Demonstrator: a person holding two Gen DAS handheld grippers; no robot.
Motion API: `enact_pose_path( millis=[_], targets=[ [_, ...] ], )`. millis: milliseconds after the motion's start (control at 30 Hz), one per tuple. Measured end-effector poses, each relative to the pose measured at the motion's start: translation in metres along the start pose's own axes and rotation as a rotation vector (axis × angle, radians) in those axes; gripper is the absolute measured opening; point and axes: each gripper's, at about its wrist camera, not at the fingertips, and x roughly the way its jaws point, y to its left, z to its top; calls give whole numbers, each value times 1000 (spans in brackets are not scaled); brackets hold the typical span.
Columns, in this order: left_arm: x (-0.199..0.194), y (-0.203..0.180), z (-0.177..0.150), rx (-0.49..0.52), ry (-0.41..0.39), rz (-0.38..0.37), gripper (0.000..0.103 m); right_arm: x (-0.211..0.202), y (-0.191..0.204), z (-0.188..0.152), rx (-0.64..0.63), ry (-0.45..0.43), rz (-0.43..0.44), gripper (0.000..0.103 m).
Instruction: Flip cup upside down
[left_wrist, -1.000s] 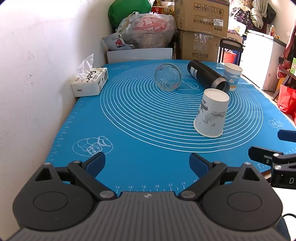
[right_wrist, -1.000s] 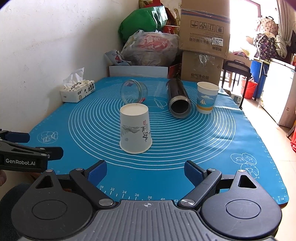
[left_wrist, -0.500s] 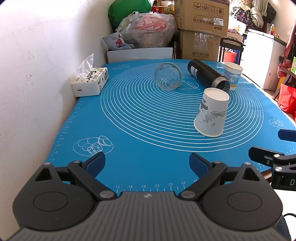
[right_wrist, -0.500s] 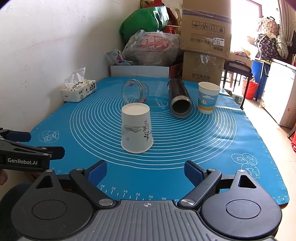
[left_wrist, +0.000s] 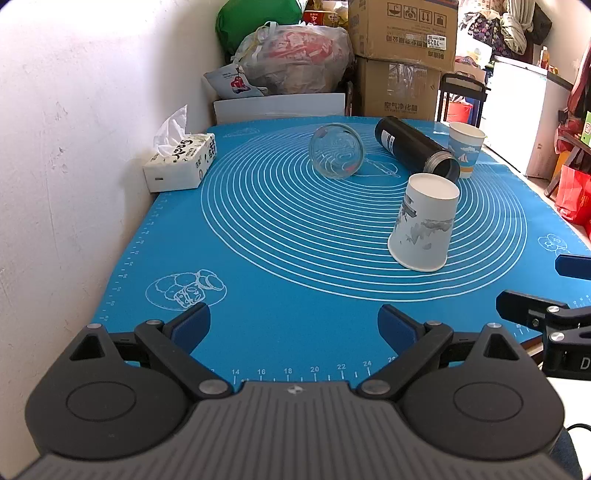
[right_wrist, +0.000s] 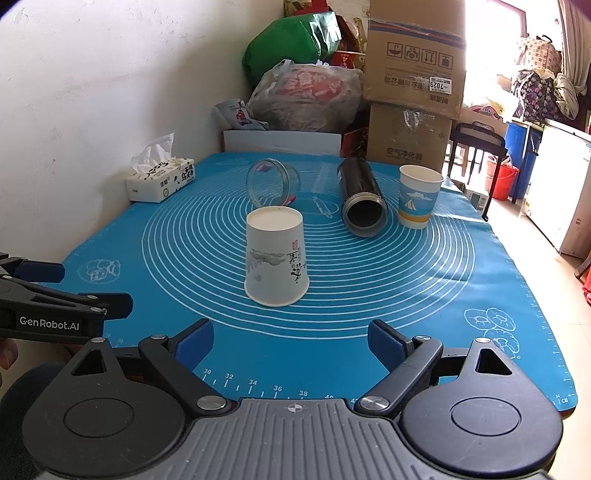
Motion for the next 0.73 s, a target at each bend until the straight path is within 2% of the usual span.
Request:
enact_pose_path(
  millis=[733],
  targets=[
    [16,2,4,-7,36,11,97,11,-12,-1,29,10,13,92]
  ],
)
